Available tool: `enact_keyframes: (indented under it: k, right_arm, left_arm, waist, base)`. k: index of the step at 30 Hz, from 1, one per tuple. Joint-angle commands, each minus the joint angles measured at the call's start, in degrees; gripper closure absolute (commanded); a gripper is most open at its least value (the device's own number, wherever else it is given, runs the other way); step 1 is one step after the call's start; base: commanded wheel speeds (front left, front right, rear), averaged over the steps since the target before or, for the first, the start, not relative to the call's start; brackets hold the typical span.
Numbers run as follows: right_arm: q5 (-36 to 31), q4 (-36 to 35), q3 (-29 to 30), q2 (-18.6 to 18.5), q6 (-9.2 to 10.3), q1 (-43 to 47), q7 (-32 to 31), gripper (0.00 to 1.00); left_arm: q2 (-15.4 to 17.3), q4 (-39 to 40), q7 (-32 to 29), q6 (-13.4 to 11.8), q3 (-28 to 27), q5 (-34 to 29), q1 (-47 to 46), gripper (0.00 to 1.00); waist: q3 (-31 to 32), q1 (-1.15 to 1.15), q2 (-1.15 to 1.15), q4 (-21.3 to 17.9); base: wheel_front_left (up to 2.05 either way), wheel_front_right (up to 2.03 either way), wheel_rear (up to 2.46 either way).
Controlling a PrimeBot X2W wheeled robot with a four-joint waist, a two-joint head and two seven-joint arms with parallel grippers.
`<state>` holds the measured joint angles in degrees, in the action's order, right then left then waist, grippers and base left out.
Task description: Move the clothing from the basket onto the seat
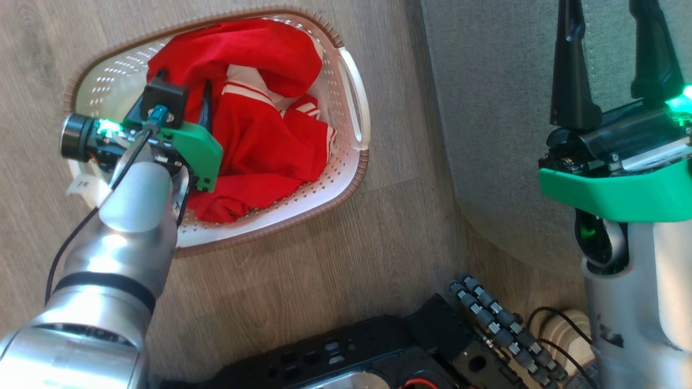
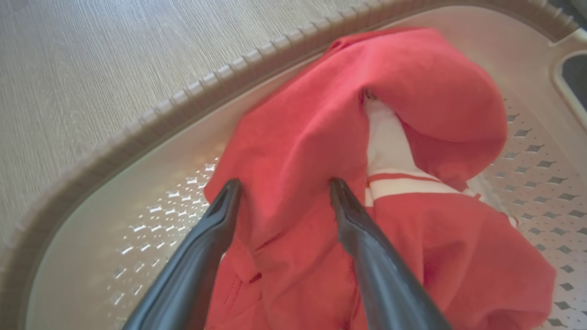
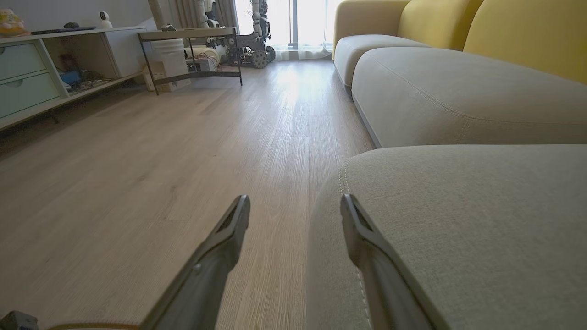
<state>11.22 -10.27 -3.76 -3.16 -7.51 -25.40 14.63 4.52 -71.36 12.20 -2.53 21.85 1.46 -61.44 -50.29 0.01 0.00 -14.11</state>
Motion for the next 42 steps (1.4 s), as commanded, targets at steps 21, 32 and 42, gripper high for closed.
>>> enact_keyframes:
  k: [21, 32, 42]
  right_arm:
    - [-1.41, 1.96, 0.01, 0.28, 0.02, 1.54, 0.37, 0.0]
    - [-5.18, 9.34, 1.5, 0.28, 0.02, 6.83, 0.37, 0.0]
    - [-6.89, 15.75, 2.46, 0.28, 0.02, 14.96, 0.37, 0.0]
  left_arm:
    - [-1.43, 0.7, 1.9, 4.98, 2.14, 3.86, 2.9, 1.0]
    - [-1.63, 10.62, 2.21, 7.92, 7.6, 13.18, 9.66, 1.0]
    - [-1.64, 17.98, -0.91, 6.36, 13.6, 20.78, 14.63, 1.0]
  waist:
    - [7.81, -0.01, 0.0, 2.73]
    - [22.75, -0.01, 0.0, 7.48]
    - [38.21, -0.01, 0.0, 11.38]
  base:
    - [0.0, 0.0, 0.0]
    - [0.0, 0.0, 0.0]
    - [0.0, 0.0, 0.0]
